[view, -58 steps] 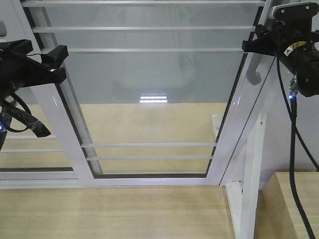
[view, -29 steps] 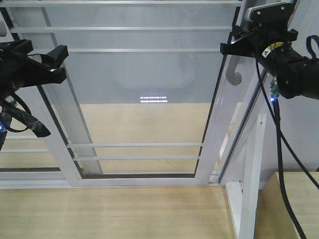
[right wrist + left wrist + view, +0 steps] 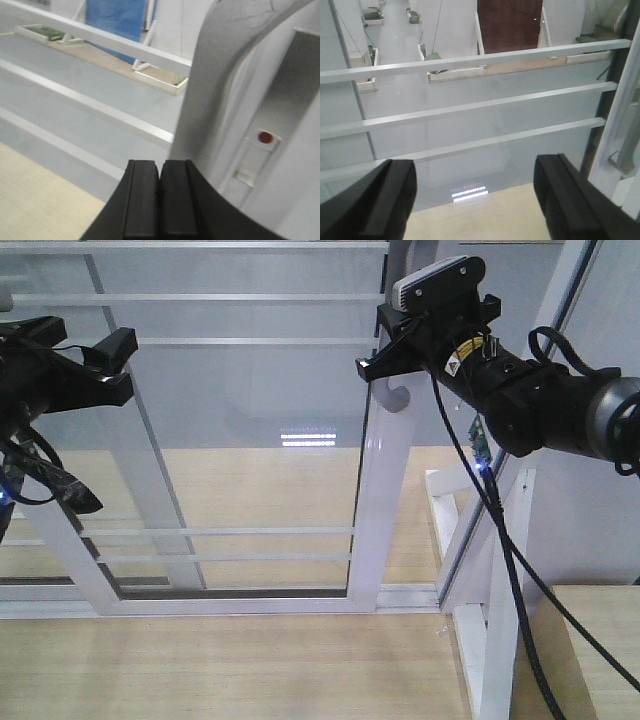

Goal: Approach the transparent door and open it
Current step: 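Slide the door panel away from the frame with the right gripper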

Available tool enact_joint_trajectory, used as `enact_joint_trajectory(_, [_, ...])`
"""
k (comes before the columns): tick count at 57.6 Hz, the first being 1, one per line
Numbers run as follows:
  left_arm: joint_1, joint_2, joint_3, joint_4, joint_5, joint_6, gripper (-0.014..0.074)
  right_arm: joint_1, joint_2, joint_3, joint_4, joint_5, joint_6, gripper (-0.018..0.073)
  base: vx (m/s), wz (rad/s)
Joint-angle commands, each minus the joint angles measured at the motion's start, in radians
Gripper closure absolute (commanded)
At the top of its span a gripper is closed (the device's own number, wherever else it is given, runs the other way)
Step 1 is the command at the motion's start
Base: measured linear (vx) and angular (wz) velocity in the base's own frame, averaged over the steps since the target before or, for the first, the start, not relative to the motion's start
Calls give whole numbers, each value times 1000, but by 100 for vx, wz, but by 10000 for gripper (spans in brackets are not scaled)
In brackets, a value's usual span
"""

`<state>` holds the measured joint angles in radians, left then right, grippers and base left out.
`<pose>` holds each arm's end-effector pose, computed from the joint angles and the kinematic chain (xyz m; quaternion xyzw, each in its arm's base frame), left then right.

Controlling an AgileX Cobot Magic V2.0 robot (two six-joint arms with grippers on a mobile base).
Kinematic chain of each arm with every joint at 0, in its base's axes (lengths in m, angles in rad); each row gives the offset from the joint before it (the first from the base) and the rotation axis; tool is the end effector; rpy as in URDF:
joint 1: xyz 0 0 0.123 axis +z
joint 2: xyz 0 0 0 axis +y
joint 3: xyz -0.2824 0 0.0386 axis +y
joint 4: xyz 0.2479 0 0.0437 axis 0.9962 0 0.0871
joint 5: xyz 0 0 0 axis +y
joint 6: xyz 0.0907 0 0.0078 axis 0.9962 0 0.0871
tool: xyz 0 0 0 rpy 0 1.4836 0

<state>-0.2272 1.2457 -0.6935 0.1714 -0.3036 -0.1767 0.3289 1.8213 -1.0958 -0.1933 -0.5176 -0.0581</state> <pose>0.2620 -0.0653 0.2950 0.0979 0.7568 -0.0967 0.6390 0.3869 0.1412 0.2435 -0.2359 0.7129 0.0694 0.6567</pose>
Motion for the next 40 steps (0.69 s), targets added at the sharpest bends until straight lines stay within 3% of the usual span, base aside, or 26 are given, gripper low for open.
enact_joint_trajectory(1, [-3,-22,-35,-7,-92,-9,9,-11,-96,-26,7,-34,-9,466,0,0])
enact_joint_trajectory(10, [-2,-22,-35,-7,-92,-9,9,-11,-210,-25,7,218,-8,497,0,0])
enact_joint_trajectory(16, [-1,-22,-35,-7,-92,-9,9,-11,-315,9,1,369,-9,572,0,0])
enact_joint_trajectory(30, [-1,18,-36,-7,-176,-9,9,-11,-533,332,12,178,-16,568,0,0])
enact_joint_trajectory(40, [-1,112,-60,-7,-227,-8,9,-11,-636,521,20,124,-16,567,0,0])
